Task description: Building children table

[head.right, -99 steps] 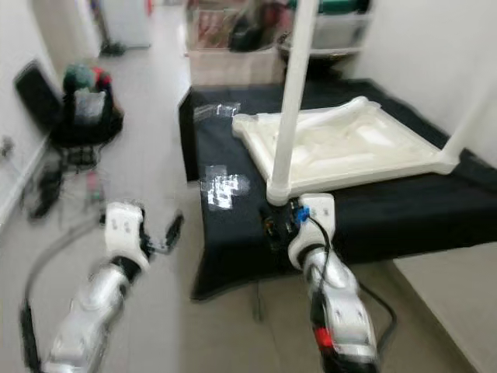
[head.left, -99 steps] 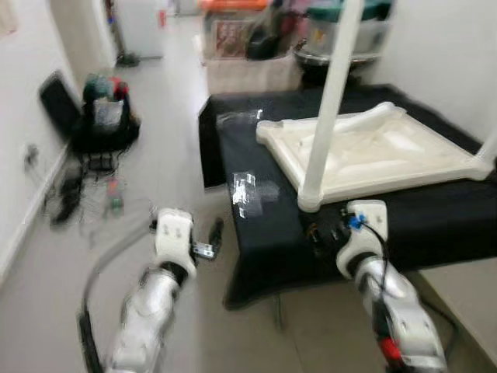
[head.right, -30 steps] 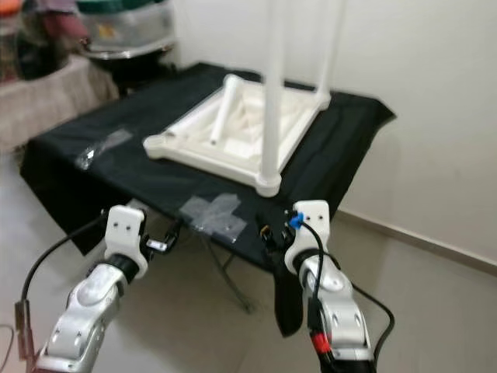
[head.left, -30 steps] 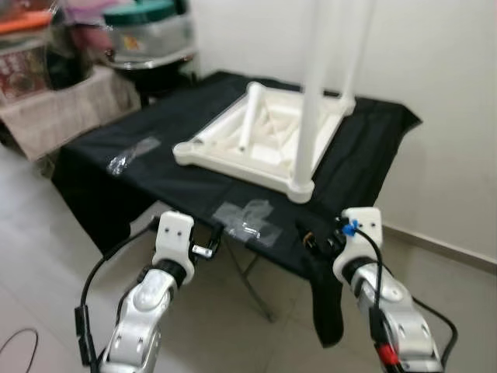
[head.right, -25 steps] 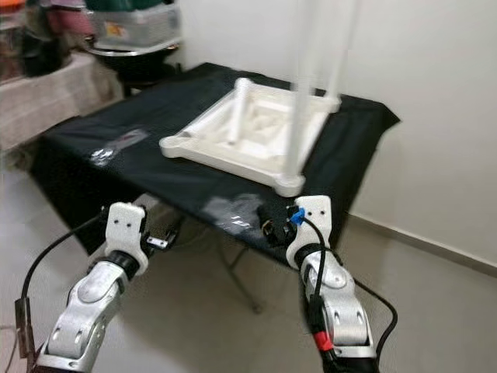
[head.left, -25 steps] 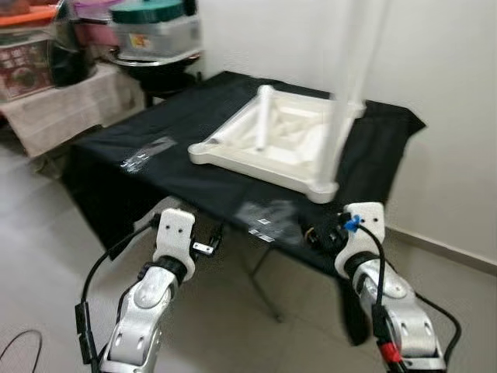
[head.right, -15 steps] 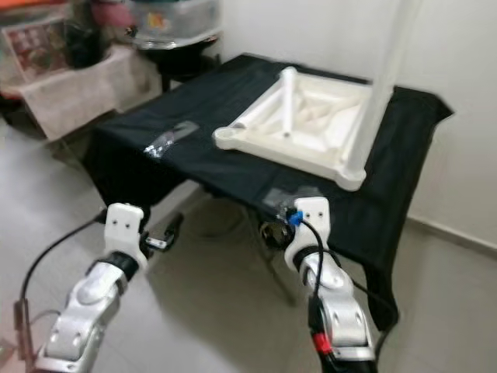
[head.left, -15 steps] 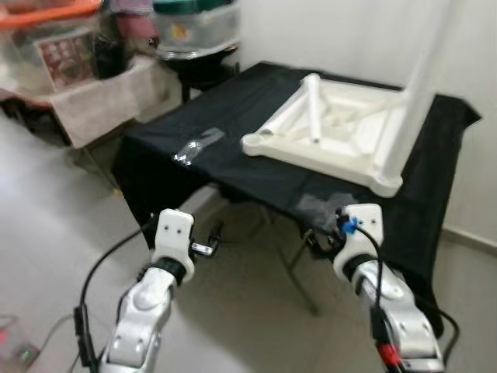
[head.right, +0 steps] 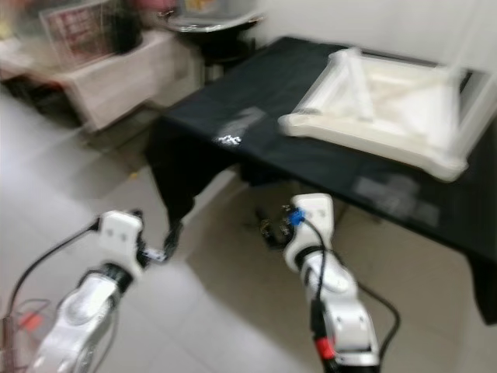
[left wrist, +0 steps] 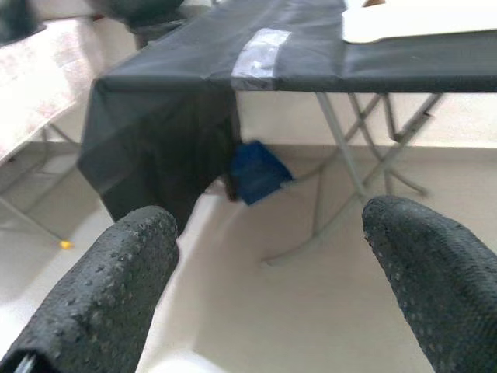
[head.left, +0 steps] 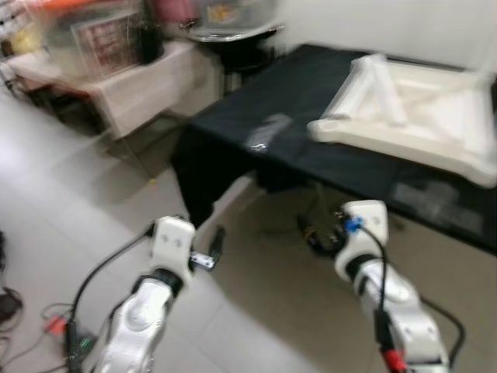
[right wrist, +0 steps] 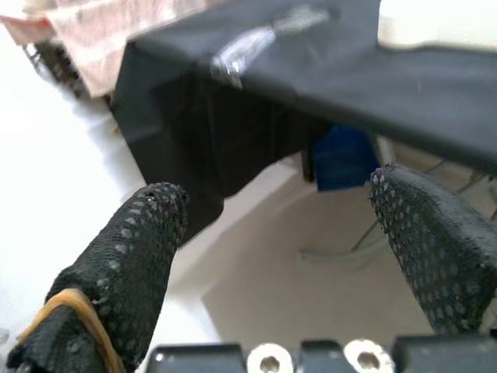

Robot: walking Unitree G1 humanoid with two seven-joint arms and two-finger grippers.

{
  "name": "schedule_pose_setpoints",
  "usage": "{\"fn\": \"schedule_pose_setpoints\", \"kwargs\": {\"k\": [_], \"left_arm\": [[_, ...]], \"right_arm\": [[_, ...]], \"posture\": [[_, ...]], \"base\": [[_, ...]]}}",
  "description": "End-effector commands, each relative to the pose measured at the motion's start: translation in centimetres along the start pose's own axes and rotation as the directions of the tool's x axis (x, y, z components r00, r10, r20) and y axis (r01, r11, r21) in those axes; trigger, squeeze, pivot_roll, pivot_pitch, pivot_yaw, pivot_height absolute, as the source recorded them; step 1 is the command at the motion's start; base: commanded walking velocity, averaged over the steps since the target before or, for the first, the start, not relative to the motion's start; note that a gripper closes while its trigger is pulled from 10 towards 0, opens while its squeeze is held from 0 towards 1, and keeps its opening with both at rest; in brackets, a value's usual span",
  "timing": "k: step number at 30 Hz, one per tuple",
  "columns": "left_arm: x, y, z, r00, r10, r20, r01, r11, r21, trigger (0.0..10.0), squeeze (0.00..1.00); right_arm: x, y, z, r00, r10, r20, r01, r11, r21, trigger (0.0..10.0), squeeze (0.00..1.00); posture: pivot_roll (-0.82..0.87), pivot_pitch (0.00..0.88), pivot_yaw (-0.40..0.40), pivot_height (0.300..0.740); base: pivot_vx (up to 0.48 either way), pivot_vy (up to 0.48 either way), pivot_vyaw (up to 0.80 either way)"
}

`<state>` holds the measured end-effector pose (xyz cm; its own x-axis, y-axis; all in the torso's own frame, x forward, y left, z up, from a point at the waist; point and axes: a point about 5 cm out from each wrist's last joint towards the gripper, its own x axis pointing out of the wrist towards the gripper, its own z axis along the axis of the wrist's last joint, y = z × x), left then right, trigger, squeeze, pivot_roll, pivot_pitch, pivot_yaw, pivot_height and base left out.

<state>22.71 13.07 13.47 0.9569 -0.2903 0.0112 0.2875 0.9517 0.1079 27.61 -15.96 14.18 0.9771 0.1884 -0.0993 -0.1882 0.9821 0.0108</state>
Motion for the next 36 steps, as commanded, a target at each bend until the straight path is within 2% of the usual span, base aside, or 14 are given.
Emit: {"fn": "schedule_pose_setpoints", "kwargs": {"k": [1,6,13,15,16,17,20,23,25,27,28,29,34,36], "left_arm": [[-1.4,-0.9,0.1,0.996,-0.085,-0.033,0.085,0.996,-0.008,10.0,0.0],[-5.7,-1.7,0.6,0.957,-0.271,-0.107,0.263,0.961,-0.082,10.0,0.0],[-12.0,-1.6,1.5,0.795,-0.58,-0.179,0.523,0.804,-0.284,10.0,0.0],[-16.0,-1.1,1.8,0.602,-0.764,-0.231,0.661,0.639,-0.392,10.0,0.0],[-16.0,-1.1,1.8,0.602,-0.764,-0.231,0.661,0.639,-0.392,10.0,0.0],[-17.4,-0.7,2.1,0.517,-0.818,-0.252,0.698,0.573,-0.43,10.0,0.0],[-18.5,0.8,1.6,0.454,-0.822,-0.343,0.699,0.567,-0.435,10.0,0.0],[-19.6,6.2,-0.7,0.377,-0.634,-0.675,0.651,0.7,-0.294,10.0,0.0],[-18.8,9.1,-1.4,0.41,-0.466,-0.784,0.613,0.777,-0.142,10.0,0.0],[-14.1,12.2,-1.1,0.651,-0.212,-0.729,0.479,0.86,0.178,10.0,0.0],[-14.1,12.2,-1.1,0.651,-0.212,-0.729,0.479,0.86,0.178,10.0,0.0],[-9.1,12.2,0.3,0.862,-0.095,-0.499,0.258,0.928,0.27,10.0,0.0],[-4.5,10.2,1.5,0.979,-0.065,-0.194,0.088,0.989,0.116,10.0,0.0],[-2.1,7.4,1.4,0.998,-0.06,0.016,0.062,0.976,-0.21,10.0,0.0]], "right_arm": [[0.0,0.6,0.2,1.0,0.026,0.007,-0.027,0.999,0.018,10.0,0.0],[-0.4,0.8,0.4,0.999,0.038,0.014,-0.038,0.999,0.031,10.0,0.0],[-0.8,1.1,0.4,0.999,0.05,0.009,-0.05,0.997,0.051,10.0,0.0],[-0.9,1.3,0.4,0.999,0.052,0.006,-0.052,0.997,0.059,10.0,0.0],[-0.9,1.3,0.4,0.999,0.052,0.006,-0.052,0.997,0.059,10.0,0.0],[-0.9,1.3,0.4,0.999,0.052,0.005,-0.053,0.997,0.061,10.0,0.0],[-0.9,1.4,0.4,0.999,0.053,0.005,-0.053,0.997,0.064,10.0,0.0],[-1.0,1.4,0.5,0.998,0.055,0.004,-0.055,0.996,0.07,10.0,0.0],[-1.0,1.5,0.5,0.998,0.056,0.003,-0.056,0.996,0.074,10.0,0.0],[-1.0,1.5,0.4,0.998,0.056,0.001,-0.056,0.995,0.08,10.0,0.0],[-1.0,1.5,0.4,0.998,0.056,0.001,-0.056,0.995,0.08,10.0,0.0],[-1.0,1.6,0.4,0.998,0.056,0.001,-0.056,0.995,0.081,10.0,0.0],[-1.0,1.6,0.4,0.999,0.053,0.002,-0.053,0.995,0.079,10.0,0.0],[-1.1,1.6,0.5,0.999,0.052,0.004,-0.052,0.996,0.077,10.0,0.0]], "posture": [[-0.04,0.099,-0.007,0.74],[-0.02,0.119,-0.008,0.74],[0.0,0.138,-0.011,0.74],[0.01,0.139,-0.009,0.74],[0.01,0.139,-0.009,0.74],[0.01,0.139,-0.009,0.74],[0.01,0.141,-0.011,0.74],[0.0,0.141,-0.006,0.74],[0.01,0.139,-0.004,0.74],[0.0,0.133,-0.004,0.74],[0.0,0.133,-0.004,0.74],[-0.01,0.131,0.003,0.74],[-0.03,0.122,0.004,0.74],[-0.03,0.118,0.005,0.74]], "base": [[0.0,0.0,0.0],[0.0,0.0,0.0],[0.0,0.0,0.0],[0.0,0.0,0.0],[0.0,0.0,0.0],[0.0,0.0,0.0],[0.0,0.0,0.0],[0.0,0.0,0.0],[0.0,0.0,0.0],[0.0,0.0,0.0],[0.0,0.0,0.0],[0.0,0.0,0.0],[0.0,0.0,0.0],[0.0,0.0,0.0]]}}
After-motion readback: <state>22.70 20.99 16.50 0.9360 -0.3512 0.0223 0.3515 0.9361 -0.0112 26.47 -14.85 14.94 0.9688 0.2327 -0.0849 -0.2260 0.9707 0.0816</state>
